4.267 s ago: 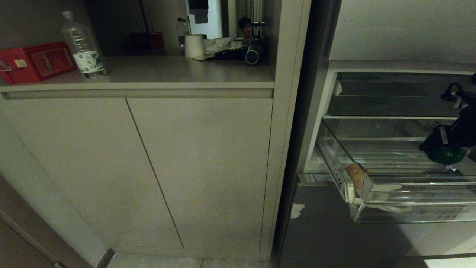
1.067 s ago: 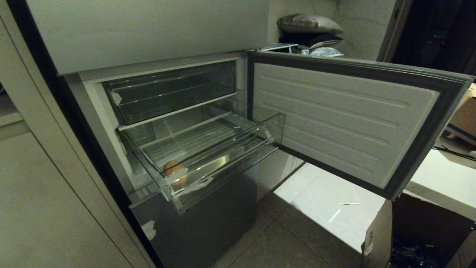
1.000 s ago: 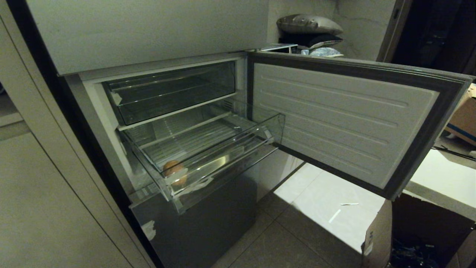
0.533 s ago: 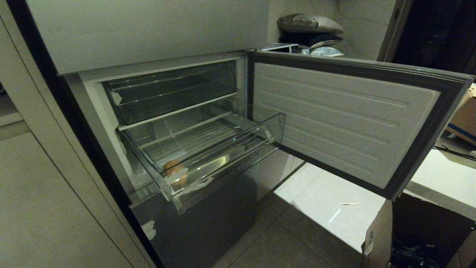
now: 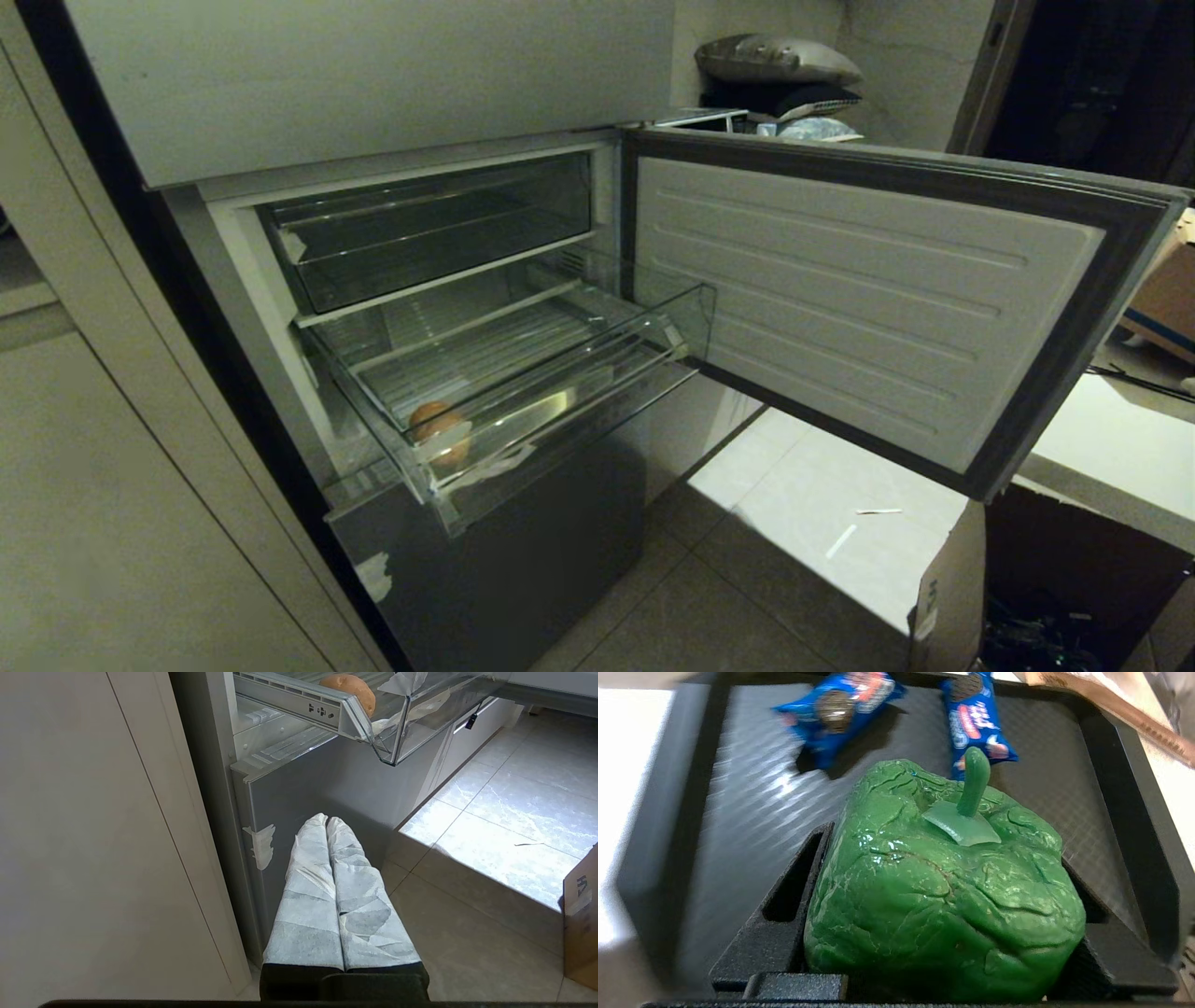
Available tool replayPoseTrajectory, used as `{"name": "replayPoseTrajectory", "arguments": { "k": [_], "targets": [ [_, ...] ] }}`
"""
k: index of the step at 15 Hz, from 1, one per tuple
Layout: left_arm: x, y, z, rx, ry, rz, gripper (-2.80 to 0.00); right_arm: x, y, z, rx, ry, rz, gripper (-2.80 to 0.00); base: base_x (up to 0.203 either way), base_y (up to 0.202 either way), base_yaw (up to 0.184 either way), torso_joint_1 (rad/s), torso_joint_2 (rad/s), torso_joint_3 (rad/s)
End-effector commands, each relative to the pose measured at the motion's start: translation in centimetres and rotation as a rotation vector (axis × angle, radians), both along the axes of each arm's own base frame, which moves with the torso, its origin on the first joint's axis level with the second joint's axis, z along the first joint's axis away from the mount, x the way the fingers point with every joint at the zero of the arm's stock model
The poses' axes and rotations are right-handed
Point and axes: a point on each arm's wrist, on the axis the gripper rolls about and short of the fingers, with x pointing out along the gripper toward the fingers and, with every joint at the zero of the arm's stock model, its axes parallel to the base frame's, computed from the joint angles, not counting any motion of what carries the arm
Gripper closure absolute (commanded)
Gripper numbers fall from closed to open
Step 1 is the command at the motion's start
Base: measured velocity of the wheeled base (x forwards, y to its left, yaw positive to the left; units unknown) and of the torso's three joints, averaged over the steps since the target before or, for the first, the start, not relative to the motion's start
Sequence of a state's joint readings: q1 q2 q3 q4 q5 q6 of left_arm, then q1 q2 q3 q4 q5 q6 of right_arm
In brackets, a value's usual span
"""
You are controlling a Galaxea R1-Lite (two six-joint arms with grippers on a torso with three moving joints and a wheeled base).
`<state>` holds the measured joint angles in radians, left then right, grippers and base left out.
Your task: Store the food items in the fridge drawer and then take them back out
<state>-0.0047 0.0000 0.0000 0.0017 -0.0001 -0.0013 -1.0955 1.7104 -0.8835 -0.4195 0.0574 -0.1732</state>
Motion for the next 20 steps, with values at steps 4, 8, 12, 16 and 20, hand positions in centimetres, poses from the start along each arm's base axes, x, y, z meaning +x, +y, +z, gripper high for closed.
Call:
{"name": "replayPoseTrajectory", "arguments": {
  "k": [4,8,12,16,20],
  "targets": [
    [0.0,0.0,0.0,0.000,0.001,0.000,0.00,-0.7,-6.6,-3.3,0.052,0.005,-0.073,0.00,0.000,0.000,0.000,0.000,0.00,0.000],
    [0.0,0.0,0.0,0.000,0.001,-0.001,0.00,-1.8,-9.4,-3.9,0.042,0.004,-0.122,0.00,0.000,0.000,0.000,0.000,0.00,0.000],
    [0.0,0.0,0.0,0.000,0.001,0.000,0.00,-1.9,-11.0,-5.4,0.065,0.004,-0.130,0.00,0.000,0.000,0.000,0.000,0.00,0.000],
    [0.0,0.0,0.0,0.000,0.001,0.000,0.00,-1.7,-10.9,-5.3,0.067,-0.006,-0.103,-2.80,0.000,0.000,0.000,0.000,0.00,0.000],
    [0.0,0.0,0.0,0.000,0.001,0.000,0.00,-1.7,-11.0,-5.2,0.061,-0.009,-0.101,-2.80,0.000,0.000,0.000,0.000,0.00,0.000]
  ]
}}
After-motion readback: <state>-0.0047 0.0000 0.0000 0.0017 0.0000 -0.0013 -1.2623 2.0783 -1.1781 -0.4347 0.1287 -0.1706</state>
